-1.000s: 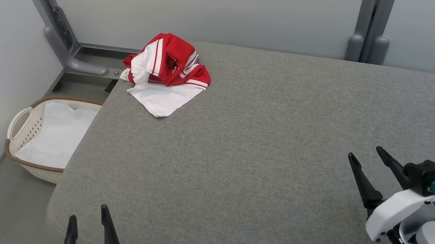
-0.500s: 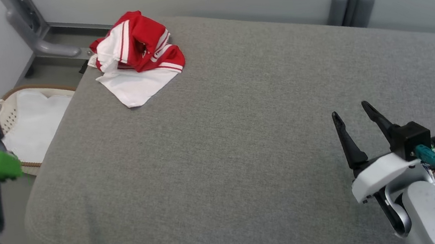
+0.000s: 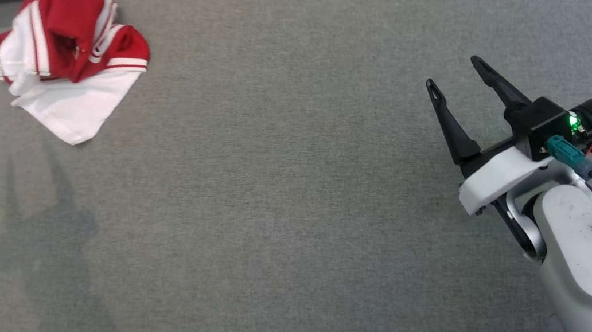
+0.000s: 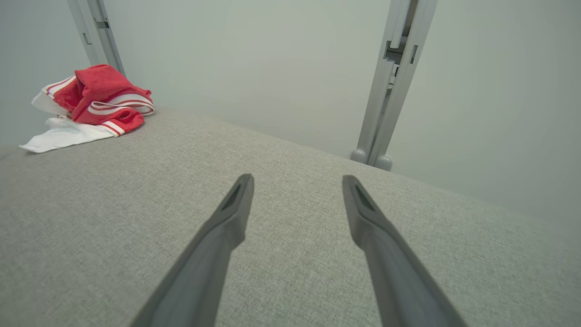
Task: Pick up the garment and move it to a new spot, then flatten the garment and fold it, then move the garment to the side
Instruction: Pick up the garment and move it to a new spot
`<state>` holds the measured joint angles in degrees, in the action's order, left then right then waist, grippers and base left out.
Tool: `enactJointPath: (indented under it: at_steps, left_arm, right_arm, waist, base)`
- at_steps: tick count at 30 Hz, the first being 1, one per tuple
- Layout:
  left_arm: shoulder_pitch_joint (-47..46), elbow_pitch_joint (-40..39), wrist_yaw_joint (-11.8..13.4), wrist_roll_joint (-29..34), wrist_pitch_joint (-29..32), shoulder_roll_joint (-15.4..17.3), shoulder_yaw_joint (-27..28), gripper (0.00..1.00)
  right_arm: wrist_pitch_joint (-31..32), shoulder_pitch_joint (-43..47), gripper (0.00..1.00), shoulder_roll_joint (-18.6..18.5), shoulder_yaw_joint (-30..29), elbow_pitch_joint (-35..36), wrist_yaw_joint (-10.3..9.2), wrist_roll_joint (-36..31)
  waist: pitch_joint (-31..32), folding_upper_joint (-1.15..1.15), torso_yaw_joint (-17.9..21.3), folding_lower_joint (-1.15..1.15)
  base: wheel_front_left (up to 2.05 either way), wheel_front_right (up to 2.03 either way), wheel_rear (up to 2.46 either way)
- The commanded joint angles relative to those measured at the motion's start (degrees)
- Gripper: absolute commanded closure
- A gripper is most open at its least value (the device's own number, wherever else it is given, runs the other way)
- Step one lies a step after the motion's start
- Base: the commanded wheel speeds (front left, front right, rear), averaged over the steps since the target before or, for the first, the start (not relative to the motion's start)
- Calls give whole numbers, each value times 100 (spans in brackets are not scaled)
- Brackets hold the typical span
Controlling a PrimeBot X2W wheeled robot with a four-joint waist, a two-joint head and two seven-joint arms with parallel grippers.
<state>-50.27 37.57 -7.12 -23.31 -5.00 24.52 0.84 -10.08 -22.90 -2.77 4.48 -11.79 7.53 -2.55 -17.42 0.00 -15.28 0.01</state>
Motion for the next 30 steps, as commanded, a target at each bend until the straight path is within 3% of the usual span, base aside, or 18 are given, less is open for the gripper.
enactJointPath:
  at_steps: [1, 9, 15, 27, 30]
  left_arm:
    - [-189, 204, -29, -72, 52, 31, -58, 0]
    - [-700, 1143, -44, -401, 245, -33, -598, 0]
    - [-915, 1607, -43, -607, 324, 112, -1022, 0]
    - [-1369, 2663, 140, -730, -87, 317, -942, 0]
    - [-1430, 2828, 83, -765, -147, 270, -959, 89]
  right_arm:
    - [66, -113, 0, -25, 5, 142, -9, -70]
    - [283, -103, 0, -23, -25, 792, -9, -224]
    - [325, -52, 0, -22, -78, 1018, -9, -263]
    - [353, -59, 0, -35, -106, 1113, -9, -304]
    - [324, -49, 0, -34, -116, 1094, -9, -299]
  waist:
    - [-861, 0, 709, -1]
    - [-1522, 0, 881, -1]
    - [-1765, 0, 926, -1]
    - [-1943, 0, 920, -1]
    - [-1906, 0, 903, -1]
  base:
    - [0, 0, 0]
    - [0, 0, 0]
    - [0, 0, 0]
    - [0, 0, 0]
    - [0, 0, 0]
